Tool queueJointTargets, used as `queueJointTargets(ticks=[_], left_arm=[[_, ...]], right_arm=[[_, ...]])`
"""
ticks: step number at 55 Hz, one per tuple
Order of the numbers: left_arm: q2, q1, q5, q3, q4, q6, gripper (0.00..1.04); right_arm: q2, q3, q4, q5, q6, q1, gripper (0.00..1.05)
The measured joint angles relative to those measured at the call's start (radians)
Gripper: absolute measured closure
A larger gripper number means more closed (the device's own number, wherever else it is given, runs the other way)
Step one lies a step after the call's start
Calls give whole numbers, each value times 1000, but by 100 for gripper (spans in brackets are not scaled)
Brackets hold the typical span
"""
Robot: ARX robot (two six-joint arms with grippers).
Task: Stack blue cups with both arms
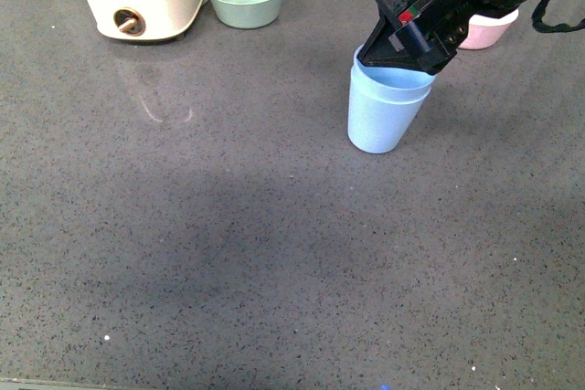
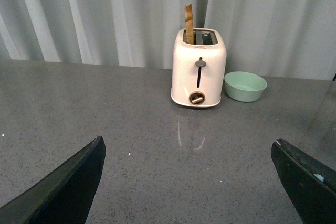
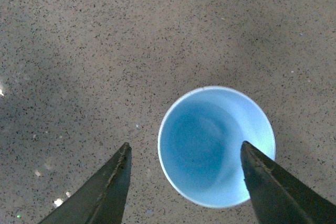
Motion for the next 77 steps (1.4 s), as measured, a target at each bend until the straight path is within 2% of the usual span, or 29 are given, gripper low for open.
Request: queueJointTargets(ticks=[12,19,32,42,47,50,57,70,75,77], left_arm=[[0,0,0,0,0,0,9],[0,0,0,0,0,0,9],[0,0,0,0,0,0,9],[0,0,0,0,0,0,9],[0,0,0,0,0,0,9],[0,0,0,0,0,0,9],[0,0,0,0,0,0,9],[0,0,0,0,0,0,9],[0,0,0,0,0,1,9],[0,0,0,0,0,1,9]], right_arm=[[-161,-77,79,-83,60,-46,8],[-338,-155,169,-102,156,-94,9],[-564,-327,309,-27,330,-159,9],[-660,-377,341,9,425,-195,9],[-702,-513,604,325,458,-171,27],[-735,-601,688,397,468,-181,37],[-828,-764,761,379,475,-212,63],[-937,-925,800,341,476,-254,102],[-980,-970,802,324,478,-267,103],[-1003,-993,802,270,478,-305,103]])
